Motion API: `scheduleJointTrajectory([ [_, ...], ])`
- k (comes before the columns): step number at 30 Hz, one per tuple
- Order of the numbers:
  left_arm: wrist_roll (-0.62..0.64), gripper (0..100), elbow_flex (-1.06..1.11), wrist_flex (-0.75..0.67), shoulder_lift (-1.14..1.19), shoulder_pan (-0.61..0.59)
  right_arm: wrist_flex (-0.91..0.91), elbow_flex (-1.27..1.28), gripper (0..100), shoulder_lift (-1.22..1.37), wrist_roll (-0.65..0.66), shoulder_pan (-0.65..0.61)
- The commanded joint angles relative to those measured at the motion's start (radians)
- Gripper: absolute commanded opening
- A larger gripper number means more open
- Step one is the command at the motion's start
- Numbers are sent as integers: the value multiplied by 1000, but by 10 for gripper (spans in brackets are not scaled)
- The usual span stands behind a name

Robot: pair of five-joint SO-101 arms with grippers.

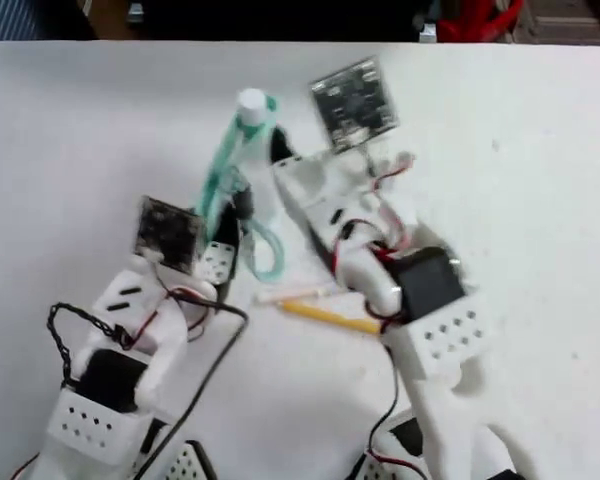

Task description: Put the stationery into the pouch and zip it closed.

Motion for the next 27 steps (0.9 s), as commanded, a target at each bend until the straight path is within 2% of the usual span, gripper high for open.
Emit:
scheduleJointTrajectory([
  [1, 15, 35, -5, -9, 1, -8, 101, -161, 327, -30, 9, 91],
  [4, 32, 109, -5, -8, 1, -10, 137, -190, 310, -30, 2, 177],
  [7, 127, 171, -3, -5, -1, -31, 159, -155, 309, -30, 2, 203],
  [11, 152, 189, -5, -12, -5, -79, 153, -130, 309, -30, 2, 202],
  [15, 152, 185, -3, -12, -1, -71, 163, -127, 309, -13, 9, 148],
  [19, 152, 184, -2, -12, -5, -79, 202, -135, 309, 31, 14, 150],
  [23, 152, 184, 2, -12, -5, -79, 295, -127, 296, 124, 130, 183],
  [27, 150, 184, 2, -12, -5, -81, 403, -126, 188, 312, 272, 223],
])
